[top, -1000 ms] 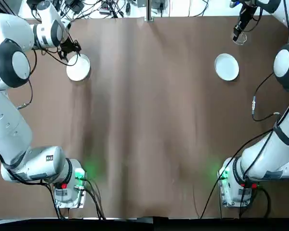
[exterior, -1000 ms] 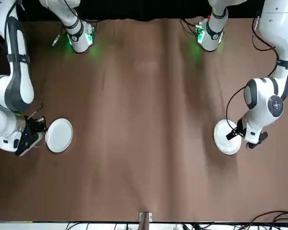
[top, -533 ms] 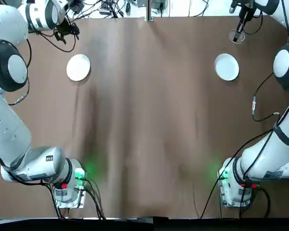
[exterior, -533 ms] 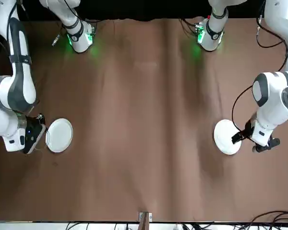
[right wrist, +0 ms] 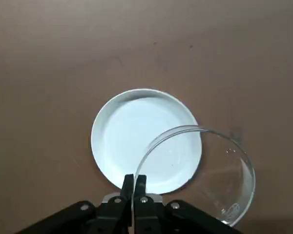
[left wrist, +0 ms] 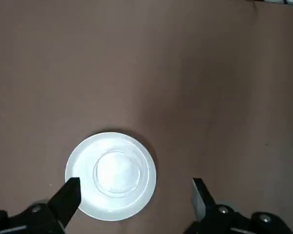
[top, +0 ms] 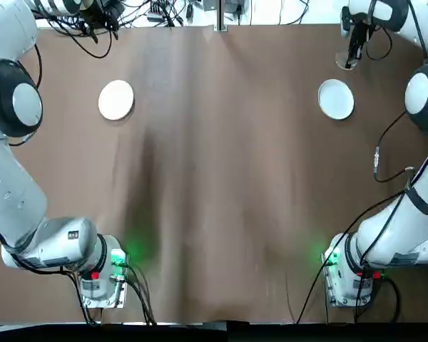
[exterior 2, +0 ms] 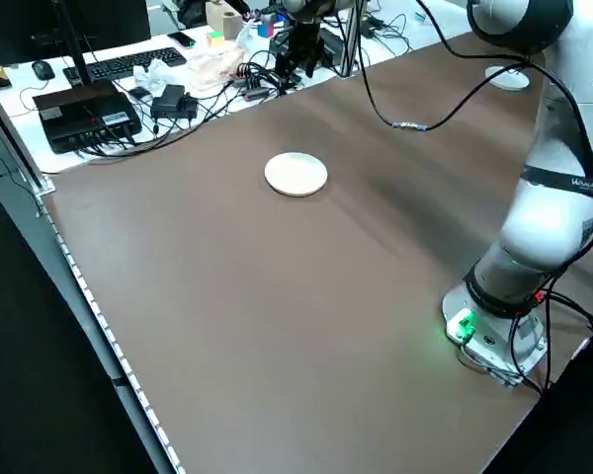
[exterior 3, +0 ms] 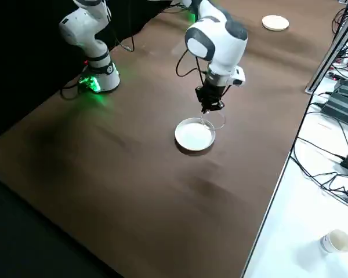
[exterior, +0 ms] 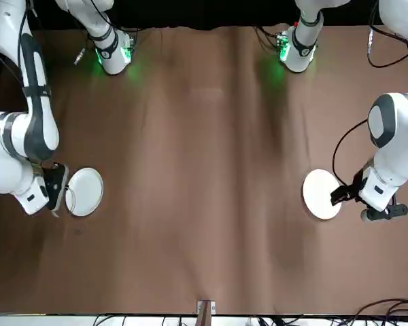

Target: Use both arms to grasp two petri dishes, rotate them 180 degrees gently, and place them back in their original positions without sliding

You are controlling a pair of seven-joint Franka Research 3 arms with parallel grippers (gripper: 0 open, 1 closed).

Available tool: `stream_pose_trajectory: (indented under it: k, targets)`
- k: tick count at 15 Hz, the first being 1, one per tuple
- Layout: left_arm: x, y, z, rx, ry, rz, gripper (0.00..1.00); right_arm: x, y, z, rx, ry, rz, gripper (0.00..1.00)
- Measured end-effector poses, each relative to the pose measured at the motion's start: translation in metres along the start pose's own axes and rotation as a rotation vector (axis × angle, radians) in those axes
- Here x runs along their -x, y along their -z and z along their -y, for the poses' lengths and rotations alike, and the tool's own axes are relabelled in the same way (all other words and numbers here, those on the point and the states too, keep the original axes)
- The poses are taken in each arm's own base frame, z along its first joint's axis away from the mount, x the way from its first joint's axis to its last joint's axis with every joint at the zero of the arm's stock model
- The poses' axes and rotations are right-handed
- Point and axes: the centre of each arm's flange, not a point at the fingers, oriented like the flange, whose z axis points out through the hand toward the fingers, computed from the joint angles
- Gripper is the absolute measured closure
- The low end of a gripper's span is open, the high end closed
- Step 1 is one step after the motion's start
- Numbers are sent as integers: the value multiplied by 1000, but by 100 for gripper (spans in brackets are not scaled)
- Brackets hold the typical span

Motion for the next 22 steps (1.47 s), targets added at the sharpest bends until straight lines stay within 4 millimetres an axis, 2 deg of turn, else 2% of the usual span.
stream_pose_trajectory:
  k: [1, 2, 4, 6, 8, 12, 15, 18, 21, 22]
  targets:
    - [-1, 4, -6, 4, -17, -1, 0, 3, -9, 2, -8, 25, 2, 97]
    - [-2, 10, -13, 9, -56, 0, 0, 8, -26, 4, -6, 76, 1, 97]
    - [-5, 17, -12, 10, -77, -12, 0, 12, -45, 7, -6, 105, 1, 97]
    - [-7, 34, -14, 11, -90, -39, 0, 12, -63, 9, -21, 113, 4, 97]
    - [0, 66, -21, 8, -104, -45, 0, 12, -80, 8, -22, 115, 6, 97]
    - [34, 153, -41, -7, -138, -57, 0, 10, -110, 7, -35, 118, 10, 97]
    - [63, 211, -34, -23, -135, -70, 0, 8, -127, 5, -39, 120, 13, 97]
    - [80, 244, -16, -32, -161, -76, 0, 8, -140, 6, -57, 121, 16, 97]
    - [94, 270, -4, -34, -190, -86, 0, 8, -142, 6, -60, 120, 17, 97]
    - [99, 279, -2, -35, -192, -87, 0, 9, -142, 6, -61, 119, 17, 94]
